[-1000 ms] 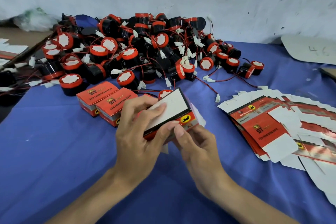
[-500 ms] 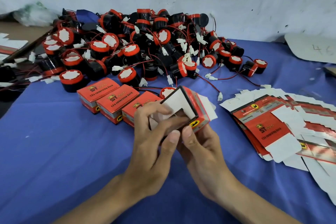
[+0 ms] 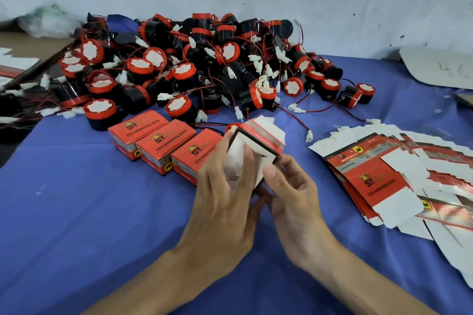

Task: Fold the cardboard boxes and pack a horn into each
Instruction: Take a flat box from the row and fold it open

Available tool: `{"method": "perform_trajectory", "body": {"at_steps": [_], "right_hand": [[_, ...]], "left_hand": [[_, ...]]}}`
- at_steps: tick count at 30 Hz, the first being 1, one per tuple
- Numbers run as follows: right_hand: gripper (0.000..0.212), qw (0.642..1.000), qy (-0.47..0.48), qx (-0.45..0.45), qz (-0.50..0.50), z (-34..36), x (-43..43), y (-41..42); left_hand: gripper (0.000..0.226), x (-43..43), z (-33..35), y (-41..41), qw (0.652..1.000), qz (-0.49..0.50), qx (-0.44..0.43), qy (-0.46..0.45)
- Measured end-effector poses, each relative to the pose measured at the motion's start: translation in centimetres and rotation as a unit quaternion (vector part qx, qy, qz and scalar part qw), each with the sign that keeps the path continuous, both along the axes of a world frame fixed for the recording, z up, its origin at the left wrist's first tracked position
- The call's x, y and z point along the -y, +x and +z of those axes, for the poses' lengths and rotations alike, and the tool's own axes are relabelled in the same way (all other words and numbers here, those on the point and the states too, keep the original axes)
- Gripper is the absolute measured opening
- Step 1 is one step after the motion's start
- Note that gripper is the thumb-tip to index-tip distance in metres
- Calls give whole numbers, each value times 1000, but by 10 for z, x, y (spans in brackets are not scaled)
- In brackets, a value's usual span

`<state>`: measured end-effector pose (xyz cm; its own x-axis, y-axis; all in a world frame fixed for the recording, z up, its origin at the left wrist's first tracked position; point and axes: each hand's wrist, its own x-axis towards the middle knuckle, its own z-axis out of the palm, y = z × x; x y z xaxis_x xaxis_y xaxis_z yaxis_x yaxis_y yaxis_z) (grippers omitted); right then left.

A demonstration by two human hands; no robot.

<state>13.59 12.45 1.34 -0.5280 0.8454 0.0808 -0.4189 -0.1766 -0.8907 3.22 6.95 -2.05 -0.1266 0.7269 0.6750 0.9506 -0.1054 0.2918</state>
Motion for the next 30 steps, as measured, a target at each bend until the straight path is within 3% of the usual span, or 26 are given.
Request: {"method": "perform_trajectory", "body": {"at_steps": [5,13,16,20,24,30], "right_hand": [[22,999,27,40,16,5,-7,6],[31,995,5,73,72,8,-9,8],[29,995,0,53,82,11,-6,7],[34,995,-6,36,90,10,0,3],[28,995,-15,33,92,10,-1,4],[24,994,-15,30,100,10,0,6]], "left_hand": [[92,4,0,2,998,-35,56,9],[87,4,3,0,999,-9,42,5],[80,1,6,-2,996,-27,71,49],[49,-2,11,-8,983,-91,113,110],[44,0,13,-4,986,-65,136,76],[46,0,15,-3,980,-80,157,95]]}}
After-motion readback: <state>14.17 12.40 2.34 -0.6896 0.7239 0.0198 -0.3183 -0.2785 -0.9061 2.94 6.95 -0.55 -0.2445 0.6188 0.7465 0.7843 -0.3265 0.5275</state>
